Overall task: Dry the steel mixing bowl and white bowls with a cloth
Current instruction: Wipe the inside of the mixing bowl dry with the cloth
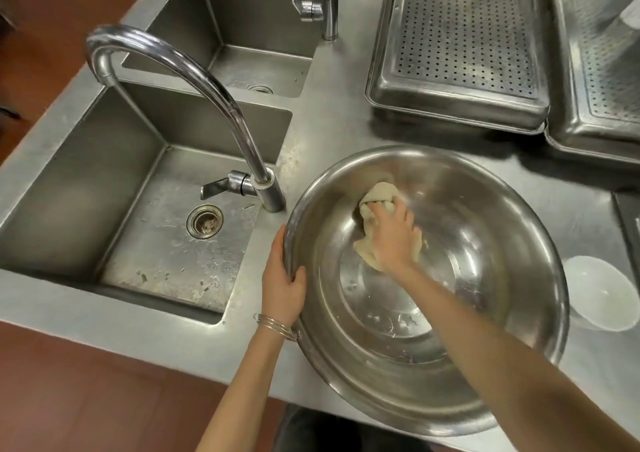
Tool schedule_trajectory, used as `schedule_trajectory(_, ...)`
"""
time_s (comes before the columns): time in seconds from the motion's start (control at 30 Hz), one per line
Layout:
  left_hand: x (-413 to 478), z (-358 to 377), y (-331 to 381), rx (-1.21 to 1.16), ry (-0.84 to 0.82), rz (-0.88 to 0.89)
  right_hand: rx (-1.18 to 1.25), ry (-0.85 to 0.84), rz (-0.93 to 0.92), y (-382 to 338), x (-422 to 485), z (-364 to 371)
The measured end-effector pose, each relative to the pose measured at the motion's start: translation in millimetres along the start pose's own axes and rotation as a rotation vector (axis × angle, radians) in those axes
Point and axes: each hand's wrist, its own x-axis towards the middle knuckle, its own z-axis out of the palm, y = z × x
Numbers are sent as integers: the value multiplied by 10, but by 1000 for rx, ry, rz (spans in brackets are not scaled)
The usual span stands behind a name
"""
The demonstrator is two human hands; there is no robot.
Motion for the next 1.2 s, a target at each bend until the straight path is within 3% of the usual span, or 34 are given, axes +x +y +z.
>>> schedule_trajectory(0.13,60,-26,-27,1,-4,32,-32,-234,-394,-200,-568,299)
schedule_trajectory(0.27,125,-66,25,10,-15,55,-8,-644,-919,337,-978,-34)
schedule_trajectory(0.3,142,-67,48,13,-23,52,-19,-704,-974,488,-961,-135)
schedule_trajectory(0.37,191,-89,94,27,-39,36,66,-552,-857,724,-797,-220)
schedule_trajectory(0.47,147,-127,87,42,-52,-24,117,-185,-409,673,-394,-214)
schedule_trajectory(0.53,-42,-125,53,51,-34,-60,-45,-185,-186,415,-206,-136)
schedule_trajectory(0.6,-262,-58,10,69,-2,-22,-165,-176,-106,204,-191,-10)
schedule_trajectory(0.67,-317,-10,-42,97,44,23,-196,-155,-176,96,-382,153)
schedule_trajectory(0.7,-269,-19,-51,99,55,33,-158,-187,-302,76,-537,217)
schedule_trajectory(0.77,-97,-93,-65,115,38,74,-10,-334,-614,94,-901,253)
schedule_trajectory(0.83,62,-193,-54,146,-8,114,87,-595,-788,196,-1173,103)
schedule_trajectory(0.9,164,-253,-41,147,-60,133,33,-832,-942,417,-1186,-113)
schedule_trajectory(0.97,202,-268,-39,136,-93,136,-75,-803,-1060,633,-1031,-304)
schedule_trajectory(1.03,208,-257,-63,136,-94,143,28,-505,-915,812,-738,-328)
schedule_trajectory(1.1,222,-246,-70,146,-76,144,92,-234,-531,763,-444,-264)
schedule_trajectory(1.17,240,-232,-64,164,-68,161,-30,-155,-144,519,-304,-120)
schedule_trajectory(1.2,247,-226,-65,168,-65,169,-149,-148,-105,378,-349,-60)
